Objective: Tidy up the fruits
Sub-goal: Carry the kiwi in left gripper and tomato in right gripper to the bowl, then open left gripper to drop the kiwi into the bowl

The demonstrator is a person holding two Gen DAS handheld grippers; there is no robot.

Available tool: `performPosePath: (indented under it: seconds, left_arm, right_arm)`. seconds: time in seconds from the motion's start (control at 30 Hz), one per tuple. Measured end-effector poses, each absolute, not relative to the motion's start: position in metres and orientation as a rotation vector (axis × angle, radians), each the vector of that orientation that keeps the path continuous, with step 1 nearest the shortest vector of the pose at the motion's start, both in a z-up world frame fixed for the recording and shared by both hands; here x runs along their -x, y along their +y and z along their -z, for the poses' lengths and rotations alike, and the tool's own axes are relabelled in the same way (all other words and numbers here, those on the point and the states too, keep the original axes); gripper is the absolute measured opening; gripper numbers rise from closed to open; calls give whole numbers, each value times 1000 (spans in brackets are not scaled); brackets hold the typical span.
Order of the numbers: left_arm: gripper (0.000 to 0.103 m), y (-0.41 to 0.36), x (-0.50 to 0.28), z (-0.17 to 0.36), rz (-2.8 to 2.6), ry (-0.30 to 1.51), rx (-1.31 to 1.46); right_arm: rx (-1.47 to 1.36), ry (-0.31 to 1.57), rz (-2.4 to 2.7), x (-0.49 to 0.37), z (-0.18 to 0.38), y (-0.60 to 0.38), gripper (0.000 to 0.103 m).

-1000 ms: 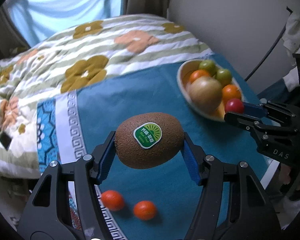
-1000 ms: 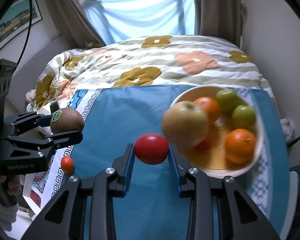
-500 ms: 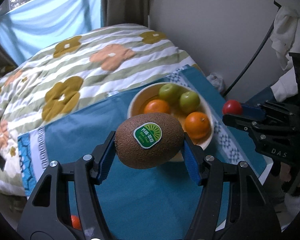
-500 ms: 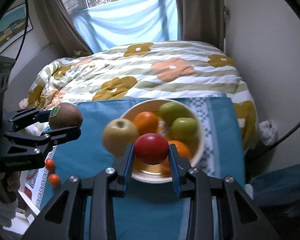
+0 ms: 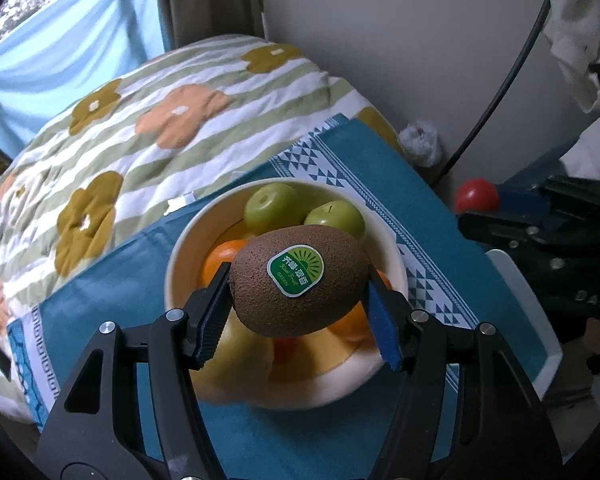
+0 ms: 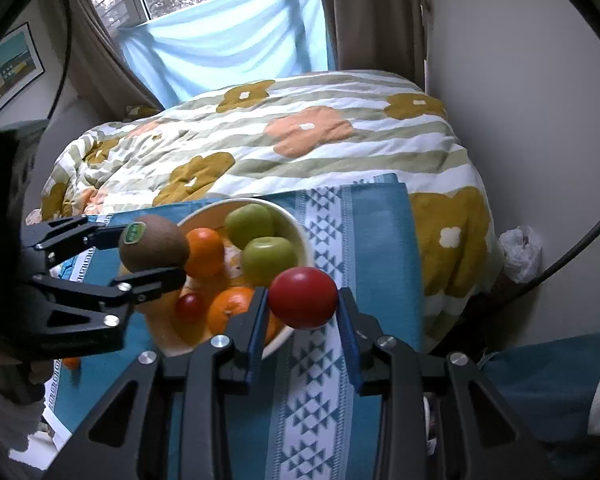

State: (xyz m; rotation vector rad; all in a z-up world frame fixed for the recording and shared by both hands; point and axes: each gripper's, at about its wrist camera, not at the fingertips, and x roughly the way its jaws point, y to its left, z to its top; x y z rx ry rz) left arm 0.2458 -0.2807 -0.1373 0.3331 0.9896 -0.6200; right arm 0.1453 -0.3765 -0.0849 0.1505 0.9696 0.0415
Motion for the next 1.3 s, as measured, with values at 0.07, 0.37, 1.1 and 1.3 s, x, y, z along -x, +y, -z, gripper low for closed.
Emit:
performPosePath:
  seconds: [0.07,0.37,1.1,1.3]
  left_arm:
    - [67,-288,-248,145,615,1000,-349]
    - [72,-292,-250,157,610,1029,-360]
    - [102,-206,-247,111,465,953,-244]
    - [102,-184,-248,111,408,961,-220]
  right_arm:
    - [-156,975,-42,-148,89,-382,31]
    - [-173,985,-60,-156,97,-394,31]
    - [-121,997,-202,-200,94,-346,31]
    - [-110,1047,-257,-226,109,-327,31]
